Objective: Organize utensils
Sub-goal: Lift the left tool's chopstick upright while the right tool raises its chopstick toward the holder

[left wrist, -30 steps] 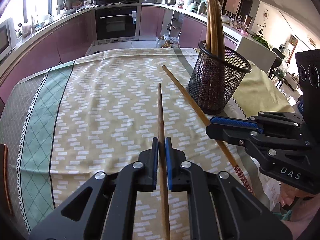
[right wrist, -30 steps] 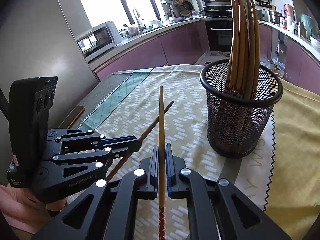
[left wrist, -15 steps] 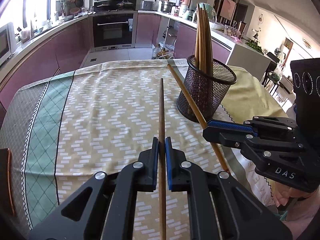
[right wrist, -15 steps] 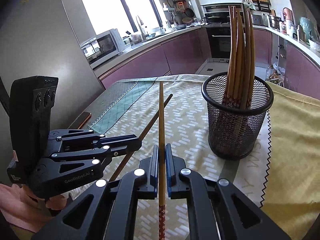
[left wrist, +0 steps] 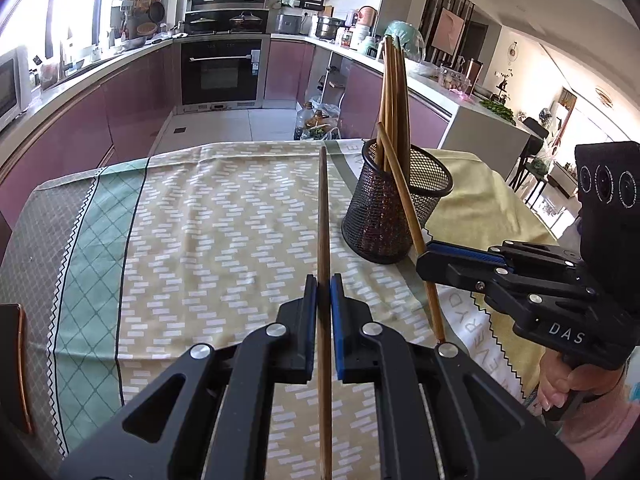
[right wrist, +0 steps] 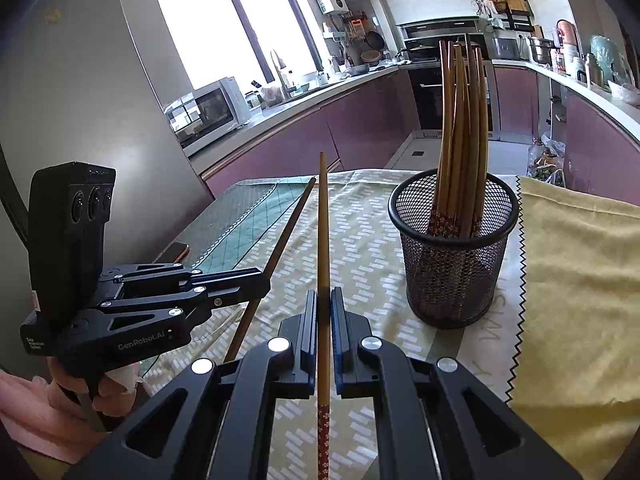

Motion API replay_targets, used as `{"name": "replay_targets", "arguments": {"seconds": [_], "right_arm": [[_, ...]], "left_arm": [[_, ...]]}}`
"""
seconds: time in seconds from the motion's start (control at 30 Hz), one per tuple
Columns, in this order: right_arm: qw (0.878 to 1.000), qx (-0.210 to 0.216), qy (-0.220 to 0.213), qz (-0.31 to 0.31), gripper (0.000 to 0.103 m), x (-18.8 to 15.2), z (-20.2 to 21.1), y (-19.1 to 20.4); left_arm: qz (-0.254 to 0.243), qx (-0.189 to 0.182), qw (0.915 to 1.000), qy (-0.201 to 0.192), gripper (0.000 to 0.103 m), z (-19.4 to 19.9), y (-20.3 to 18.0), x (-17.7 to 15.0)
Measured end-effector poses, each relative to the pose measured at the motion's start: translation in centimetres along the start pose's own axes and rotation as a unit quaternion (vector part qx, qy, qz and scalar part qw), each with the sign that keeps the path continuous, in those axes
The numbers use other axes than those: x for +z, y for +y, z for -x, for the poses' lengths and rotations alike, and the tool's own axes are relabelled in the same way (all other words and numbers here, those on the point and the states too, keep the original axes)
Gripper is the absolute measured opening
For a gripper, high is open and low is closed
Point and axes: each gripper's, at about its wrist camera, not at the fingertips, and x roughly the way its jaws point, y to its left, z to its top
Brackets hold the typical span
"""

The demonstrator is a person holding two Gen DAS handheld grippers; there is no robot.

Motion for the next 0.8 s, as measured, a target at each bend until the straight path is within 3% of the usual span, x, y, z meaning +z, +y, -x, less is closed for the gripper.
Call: {"name": "replay_targets", "arguments": {"seconds": [0.8], "right_arm": [[0.999, -0.004, -0.043, -0.009, 0.006, 1.4, 2.5, -0.8]], "left_arm": [[-0.004, -0.026, 0.9992, -0.03, 0.008, 2.0, -0.8, 1.3]]}}
